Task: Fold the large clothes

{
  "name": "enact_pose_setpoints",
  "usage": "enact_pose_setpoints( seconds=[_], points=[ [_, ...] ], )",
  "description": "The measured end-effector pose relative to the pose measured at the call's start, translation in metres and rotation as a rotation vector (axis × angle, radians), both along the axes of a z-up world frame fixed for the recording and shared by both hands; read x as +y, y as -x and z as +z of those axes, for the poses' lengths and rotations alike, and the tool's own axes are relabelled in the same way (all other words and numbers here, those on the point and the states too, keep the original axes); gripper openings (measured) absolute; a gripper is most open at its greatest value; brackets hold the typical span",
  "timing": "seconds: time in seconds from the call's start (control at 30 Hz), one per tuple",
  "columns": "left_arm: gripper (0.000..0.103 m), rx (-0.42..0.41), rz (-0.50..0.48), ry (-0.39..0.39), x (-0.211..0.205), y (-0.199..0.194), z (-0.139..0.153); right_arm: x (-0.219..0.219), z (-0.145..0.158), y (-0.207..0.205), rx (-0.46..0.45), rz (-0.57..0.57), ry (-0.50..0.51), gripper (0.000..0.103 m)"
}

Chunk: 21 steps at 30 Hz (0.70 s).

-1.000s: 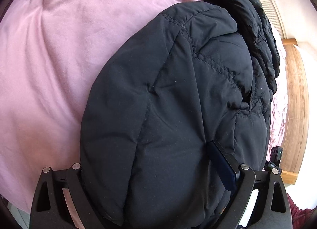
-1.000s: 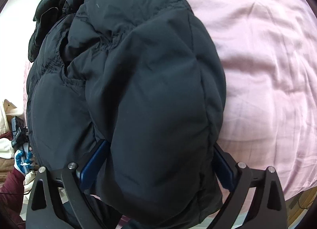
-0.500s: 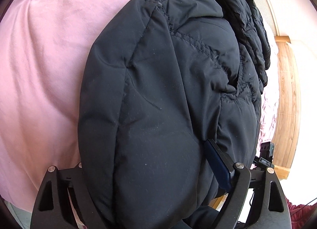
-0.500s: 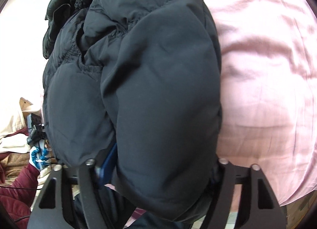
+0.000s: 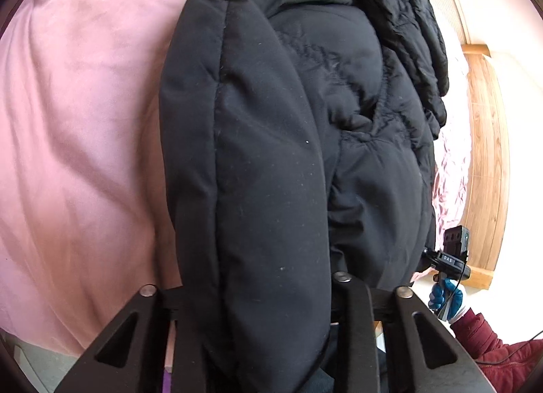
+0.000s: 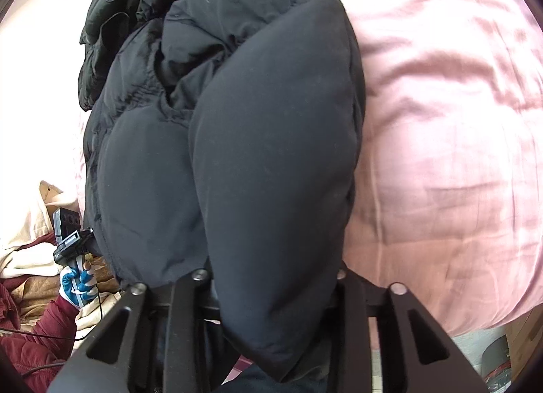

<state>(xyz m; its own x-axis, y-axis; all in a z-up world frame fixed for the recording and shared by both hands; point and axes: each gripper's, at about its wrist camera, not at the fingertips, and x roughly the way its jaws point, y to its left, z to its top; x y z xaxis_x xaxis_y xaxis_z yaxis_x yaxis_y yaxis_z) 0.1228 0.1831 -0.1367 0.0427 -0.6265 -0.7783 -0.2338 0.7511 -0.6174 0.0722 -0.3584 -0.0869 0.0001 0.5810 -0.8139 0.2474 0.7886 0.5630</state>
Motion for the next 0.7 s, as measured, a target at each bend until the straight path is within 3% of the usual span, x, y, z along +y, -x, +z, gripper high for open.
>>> enact_pose_setpoints(
  seconds=[0.13, 0.43, 0.7],
  points=[
    [0.018, -0.027, -0.026, 0.042, -0.006, -0.01, 0.016, 0.005, 0.019, -0.003, -0.036, -0.035, 0.026, 0.02],
    [0.017, -0.162, -0.072, 0.174, -0.012, -0.054, 0.073, -0.006, 0.091, -0.012, -0.184, -0.205, 0.099, 0.018],
    [0.016, -0.332, -0.096, 0.122, -0.001, -0.099, 0.136, -0.033, 0.153, -0.047, -0.318, -0.276, 0.136, 0.018]
  ],
)
